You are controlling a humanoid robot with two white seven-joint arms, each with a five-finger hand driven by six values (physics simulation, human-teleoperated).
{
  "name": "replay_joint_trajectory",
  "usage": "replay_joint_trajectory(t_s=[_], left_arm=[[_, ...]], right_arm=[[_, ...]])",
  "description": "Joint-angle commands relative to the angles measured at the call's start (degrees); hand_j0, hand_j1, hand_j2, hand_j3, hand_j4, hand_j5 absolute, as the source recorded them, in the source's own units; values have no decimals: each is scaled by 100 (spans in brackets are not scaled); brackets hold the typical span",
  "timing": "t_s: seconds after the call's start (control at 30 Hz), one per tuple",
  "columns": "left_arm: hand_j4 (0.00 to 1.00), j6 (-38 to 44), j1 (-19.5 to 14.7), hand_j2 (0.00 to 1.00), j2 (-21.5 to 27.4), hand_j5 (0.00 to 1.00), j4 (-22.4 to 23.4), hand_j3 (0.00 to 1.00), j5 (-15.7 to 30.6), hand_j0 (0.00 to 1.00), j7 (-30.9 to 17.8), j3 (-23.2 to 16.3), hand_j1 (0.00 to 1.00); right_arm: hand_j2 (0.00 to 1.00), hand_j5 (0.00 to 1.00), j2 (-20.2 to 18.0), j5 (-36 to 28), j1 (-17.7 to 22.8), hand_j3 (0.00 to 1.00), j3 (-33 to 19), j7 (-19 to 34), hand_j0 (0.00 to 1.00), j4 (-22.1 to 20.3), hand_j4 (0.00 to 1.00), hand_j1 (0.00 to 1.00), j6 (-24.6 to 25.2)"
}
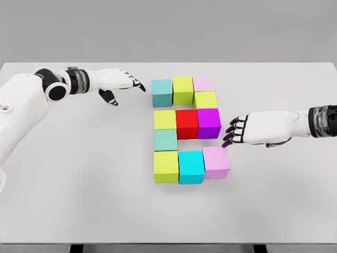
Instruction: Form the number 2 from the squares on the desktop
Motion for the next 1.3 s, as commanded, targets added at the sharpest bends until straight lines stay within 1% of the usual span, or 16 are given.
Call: replay_joint_trajectory(t_s=[0.0,0.1,0.2,0.43,0.53,1.0,1.2,1.27], left_arm=[[88,11,0,88,-32,88,-1,88,29,88,-23,14,88],[88,11,0,88,-67,88,-19,88,38,88,-23,14,88],[88,11,26,88,-146,88,-36,88,29,88,-23,14,88],[88,11,35,88,-155,88,-36,88,29,88,-49,14,88],[88,11,35,88,-155,88,-36,88,29,88,-49,22,88],[88,11,35,88,-217,88,17,88,20,88,-58,23,88],[88,11,26,88,-103,88,61,88,38,88,-58,75,88],[91,11,18,91,29,91,69,91,55,91,-49,75,91]], right_arm=[[96,96,20,-35,0,96,-35,-2,96,76,96,96,7],[96,96,73,-35,9,96,-123,-2,96,270,96,96,7],[96,96,231,-35,9,96,-132,-2,96,515,96,96,7],[96,96,292,-8,9,96,-123,-2,96,542,96,96,7],[96,96,433,9,61,96,-115,-2,96,753,96,96,7],[96,96,512,97,246,96,-79,-2,96,762,96,96,7],[95,95,503,115,281,95,-71,-2,95,718,95,95,7],[95,95,486,176,299,95,-62,-2,95,604,95,95,7]])
